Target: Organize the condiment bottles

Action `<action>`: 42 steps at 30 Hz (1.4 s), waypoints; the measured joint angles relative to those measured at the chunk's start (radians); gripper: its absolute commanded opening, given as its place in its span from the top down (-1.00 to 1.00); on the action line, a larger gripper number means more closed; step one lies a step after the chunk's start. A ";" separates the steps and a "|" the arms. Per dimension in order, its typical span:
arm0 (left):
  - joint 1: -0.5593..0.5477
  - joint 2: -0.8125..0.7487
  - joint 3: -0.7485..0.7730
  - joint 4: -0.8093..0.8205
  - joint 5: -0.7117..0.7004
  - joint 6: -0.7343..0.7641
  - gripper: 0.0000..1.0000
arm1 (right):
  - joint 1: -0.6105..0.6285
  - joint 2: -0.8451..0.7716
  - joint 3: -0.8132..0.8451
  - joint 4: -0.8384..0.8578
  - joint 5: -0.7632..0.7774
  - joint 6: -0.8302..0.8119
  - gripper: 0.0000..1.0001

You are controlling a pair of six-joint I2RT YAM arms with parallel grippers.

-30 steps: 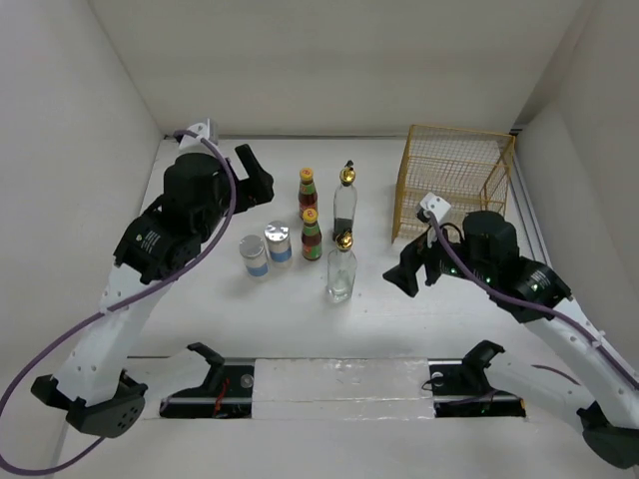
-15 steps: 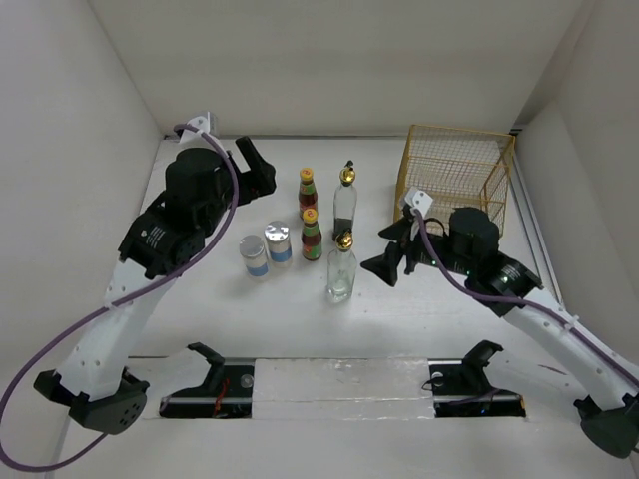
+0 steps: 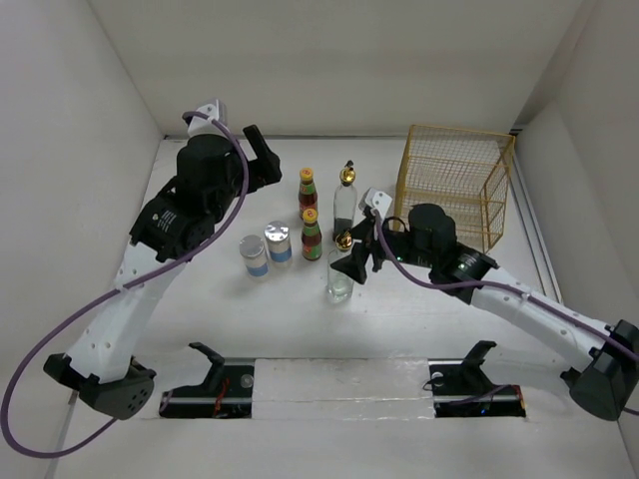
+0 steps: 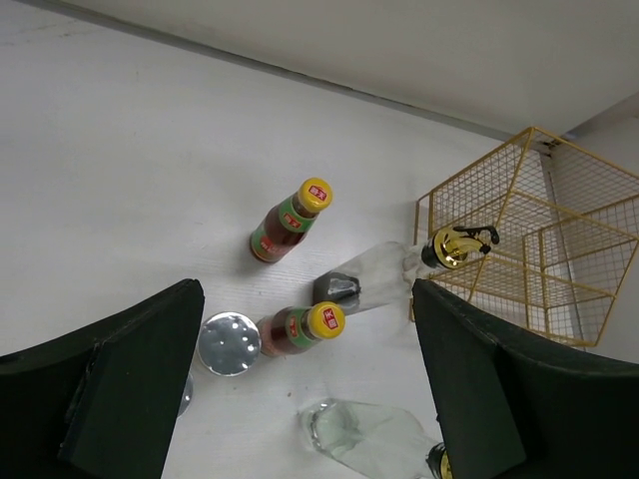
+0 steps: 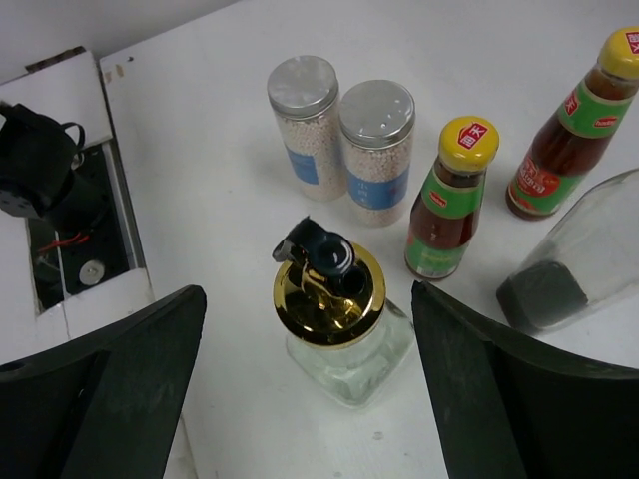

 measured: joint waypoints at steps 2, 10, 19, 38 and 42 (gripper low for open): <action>0.000 0.005 0.000 0.005 -0.002 0.002 -0.63 | 0.006 0.019 0.000 0.022 0.010 0.000 -0.76; 0.000 0.017 0.000 0.029 -0.002 0.014 -0.63 | 0.006 0.059 -0.011 0.108 0.069 0.002 -0.59; 0.000 0.023 0.000 0.042 -0.002 0.029 -0.63 | 0.006 0.109 -0.068 0.196 0.121 0.022 0.23; 0.000 0.023 0.000 0.043 0.013 0.051 -0.60 | 0.021 -0.036 0.169 -0.095 0.322 0.053 1.00; 0.000 0.024 0.005 0.048 0.043 0.050 -0.60 | 0.006 -0.012 0.415 -0.212 0.409 0.041 1.00</action>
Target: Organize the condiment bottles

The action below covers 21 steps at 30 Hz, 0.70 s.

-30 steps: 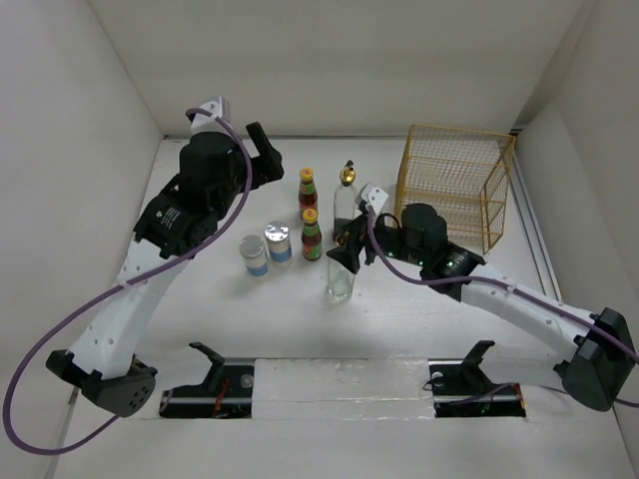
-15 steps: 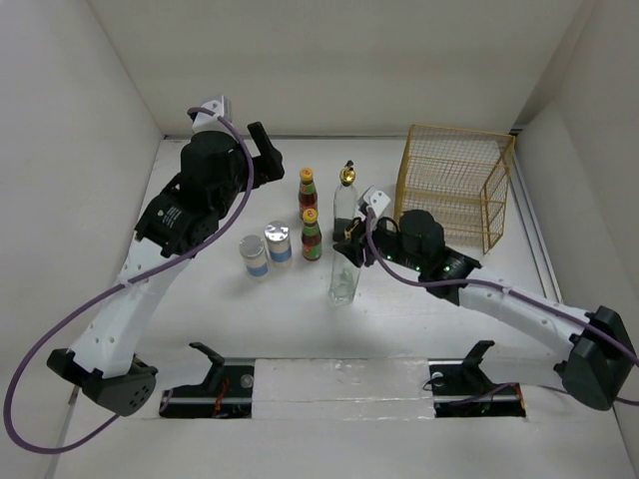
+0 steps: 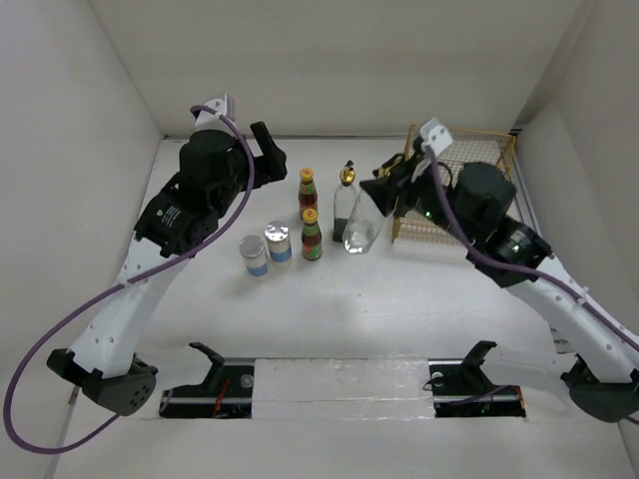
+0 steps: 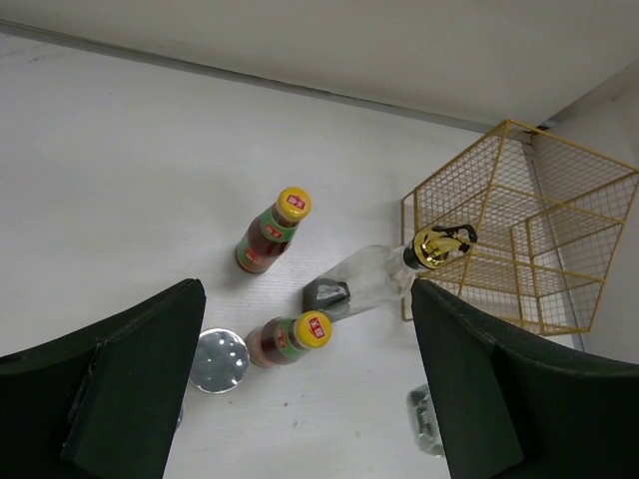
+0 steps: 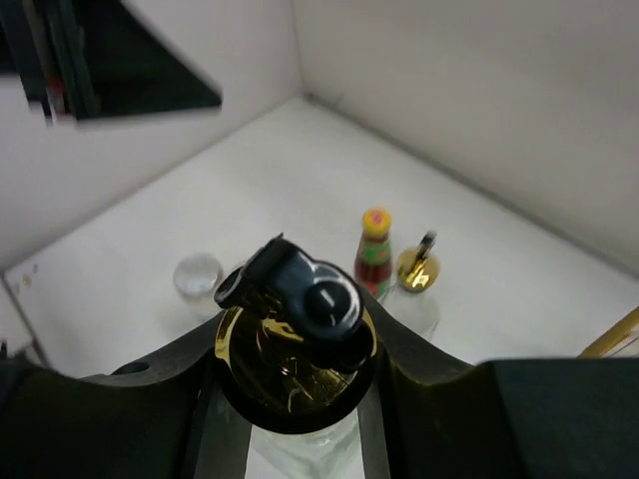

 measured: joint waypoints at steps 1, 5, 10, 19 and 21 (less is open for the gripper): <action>0.000 0.001 0.005 0.003 0.009 0.000 -0.60 | -0.018 0.017 0.071 -0.024 0.007 -0.004 1.00; 0.000 0.001 0.016 0.038 0.053 -0.001 -0.60 | -0.134 0.109 0.301 -0.060 0.047 -0.021 1.00; 0.000 0.002 0.000 0.079 0.105 -0.006 -0.58 | -0.322 0.267 0.489 -0.090 0.075 -0.053 1.00; 0.000 0.000 -0.078 0.111 0.171 -0.036 -0.58 | -0.536 0.580 0.734 -0.163 0.120 -0.070 1.00; 0.000 0.000 -0.078 0.123 0.189 -0.044 -0.58 | -0.549 0.623 0.771 -0.171 0.139 -0.069 1.00</action>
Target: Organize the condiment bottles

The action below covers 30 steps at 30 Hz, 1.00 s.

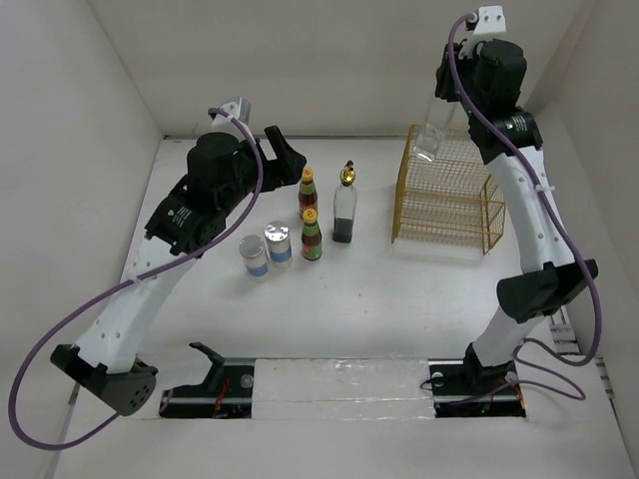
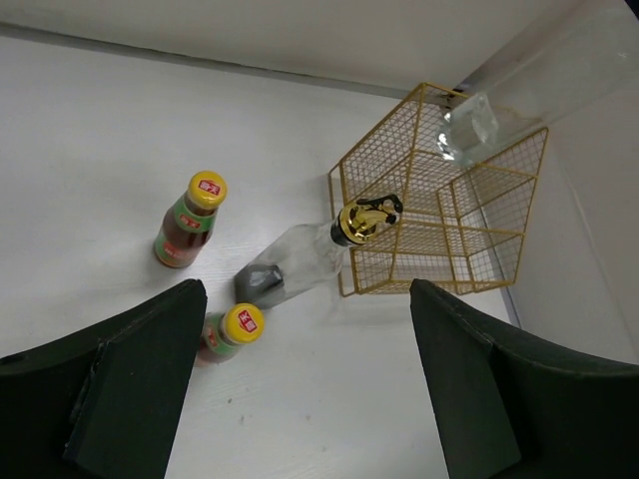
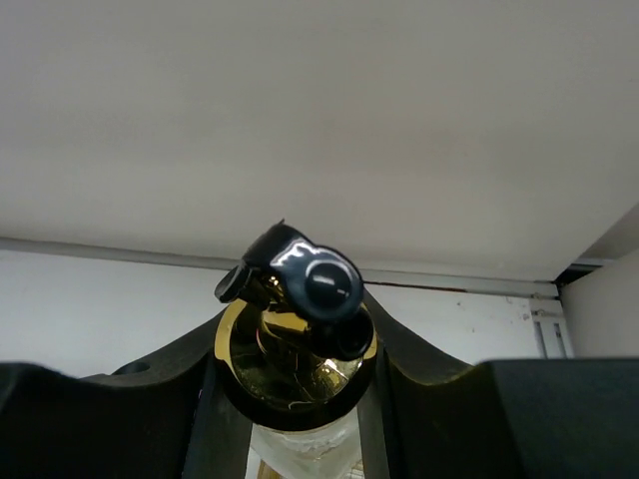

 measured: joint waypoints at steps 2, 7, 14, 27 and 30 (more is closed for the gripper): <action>0.000 0.000 0.000 0.008 0.015 -0.006 -0.58 | -0.010 0.035 0.037 -0.006 0.018 0.003 1.00; 0.000 0.005 0.000 0.021 0.042 -0.016 -0.58 | -0.034 0.097 0.129 -0.011 0.042 0.009 1.00; 0.000 0.027 0.000 0.028 0.053 -0.018 -0.58 | -0.063 0.110 0.132 0.005 0.065 0.030 1.00; 0.000 0.044 0.000 0.028 0.058 -0.016 -0.58 | -0.034 0.116 0.061 0.052 0.333 0.171 1.00; 0.000 0.044 -0.004 0.027 0.058 -0.016 -0.58 | 0.002 0.127 0.065 0.062 0.446 0.206 1.00</action>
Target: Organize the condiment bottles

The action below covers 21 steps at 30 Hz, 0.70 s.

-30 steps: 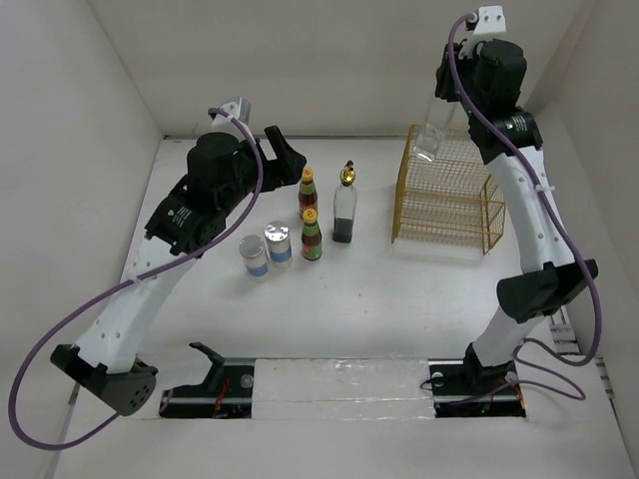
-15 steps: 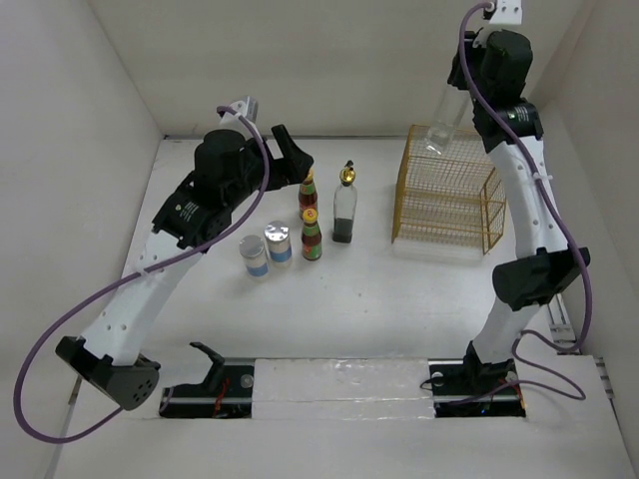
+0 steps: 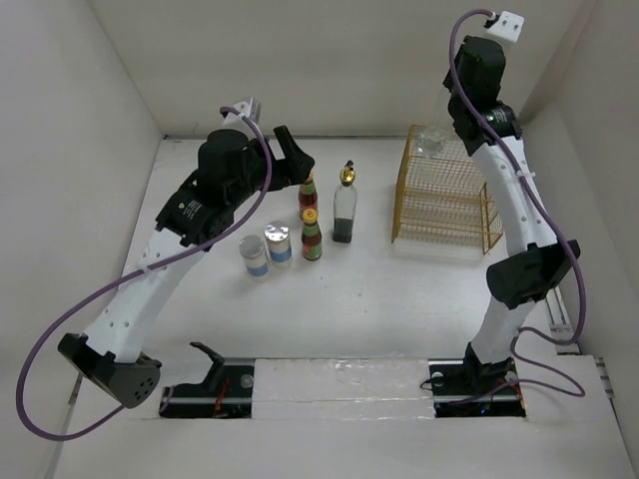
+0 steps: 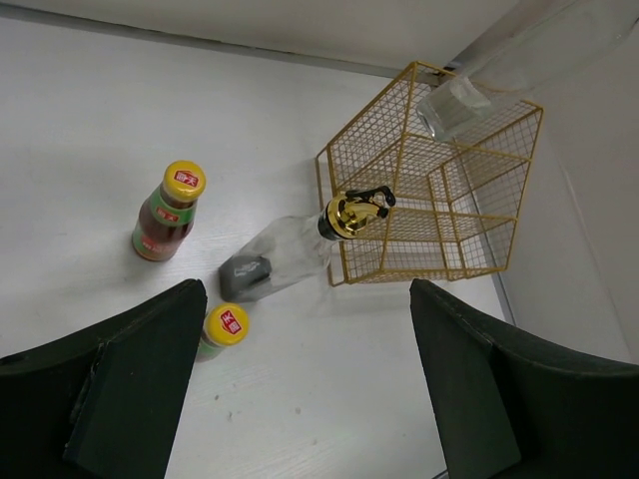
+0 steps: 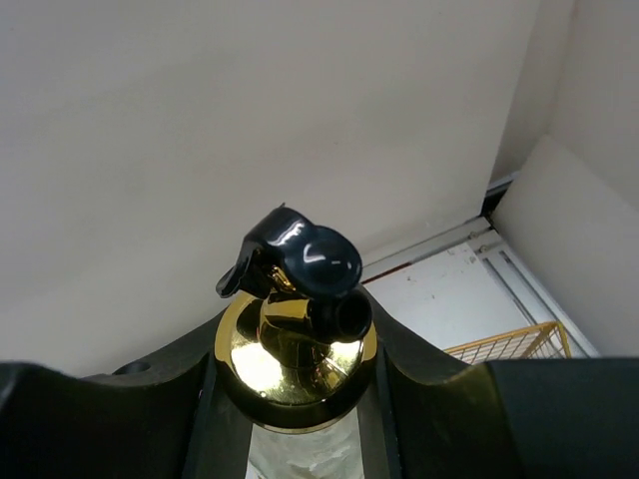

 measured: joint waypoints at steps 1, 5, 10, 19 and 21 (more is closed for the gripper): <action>0.000 0.000 -0.001 0.000 0.000 0.000 -0.58 | 0.012 0.011 0.011 0.000 0.040 0.008 1.00; 0.000 -0.003 -0.021 -0.001 0.000 0.000 -0.58 | 0.055 0.063 0.050 0.021 0.176 0.028 1.00; 0.000 -0.010 -0.050 -0.006 0.000 0.000 -0.55 | 0.093 0.084 -0.002 0.055 0.309 0.038 1.00; 0.000 -0.020 -0.066 -0.010 0.000 0.000 -0.55 | 0.106 0.082 -0.164 0.097 0.406 0.052 1.00; 0.000 -0.021 -0.067 -0.010 0.000 0.000 -0.55 | 0.104 0.078 -0.199 0.111 0.414 0.057 1.00</action>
